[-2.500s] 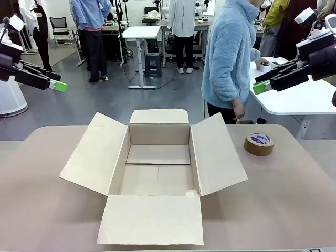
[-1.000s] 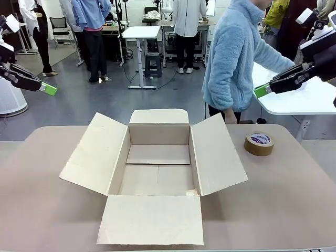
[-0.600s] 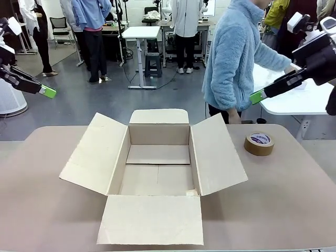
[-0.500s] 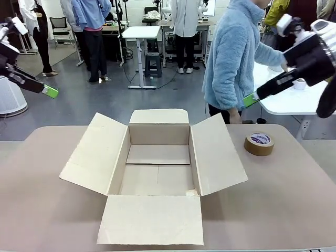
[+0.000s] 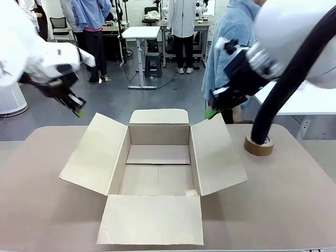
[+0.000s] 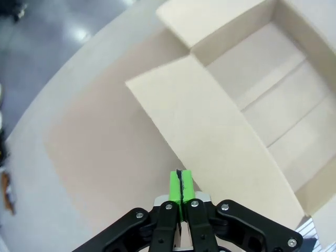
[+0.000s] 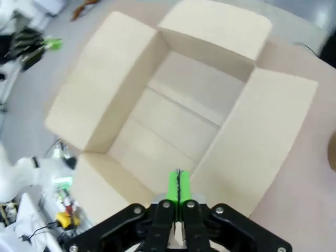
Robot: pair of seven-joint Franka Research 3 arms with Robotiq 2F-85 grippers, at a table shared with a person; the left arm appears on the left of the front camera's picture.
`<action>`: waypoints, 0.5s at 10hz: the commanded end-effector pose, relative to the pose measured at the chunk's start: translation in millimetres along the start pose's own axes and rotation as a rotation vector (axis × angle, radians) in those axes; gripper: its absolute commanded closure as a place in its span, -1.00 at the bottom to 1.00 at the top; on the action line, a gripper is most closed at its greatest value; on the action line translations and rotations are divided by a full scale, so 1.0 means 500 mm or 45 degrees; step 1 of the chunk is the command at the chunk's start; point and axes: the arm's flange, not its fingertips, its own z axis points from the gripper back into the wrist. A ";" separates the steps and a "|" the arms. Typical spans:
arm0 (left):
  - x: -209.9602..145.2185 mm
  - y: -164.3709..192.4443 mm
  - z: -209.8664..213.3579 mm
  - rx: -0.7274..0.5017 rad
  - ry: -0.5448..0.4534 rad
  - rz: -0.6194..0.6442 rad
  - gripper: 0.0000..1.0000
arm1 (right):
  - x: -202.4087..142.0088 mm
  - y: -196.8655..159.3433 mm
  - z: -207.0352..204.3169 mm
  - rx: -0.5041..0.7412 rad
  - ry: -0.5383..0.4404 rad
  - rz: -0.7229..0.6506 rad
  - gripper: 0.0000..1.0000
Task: Wrap the clocks to prevent damage.
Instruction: Open the side flaps of the Package Box.
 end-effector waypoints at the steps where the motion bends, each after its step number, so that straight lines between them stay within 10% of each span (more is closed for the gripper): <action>1: 0.040 -0.059 -0.016 0.177 0.203 0.052 1.00 | 0.021 0.020 -0.074 -0.205 0.170 -0.062 1.00; 5: 0.018 -0.089 -0.040 0.225 0.189 0.039 1.00 | -0.006 0.021 -0.124 -0.292 0.179 -0.030 1.00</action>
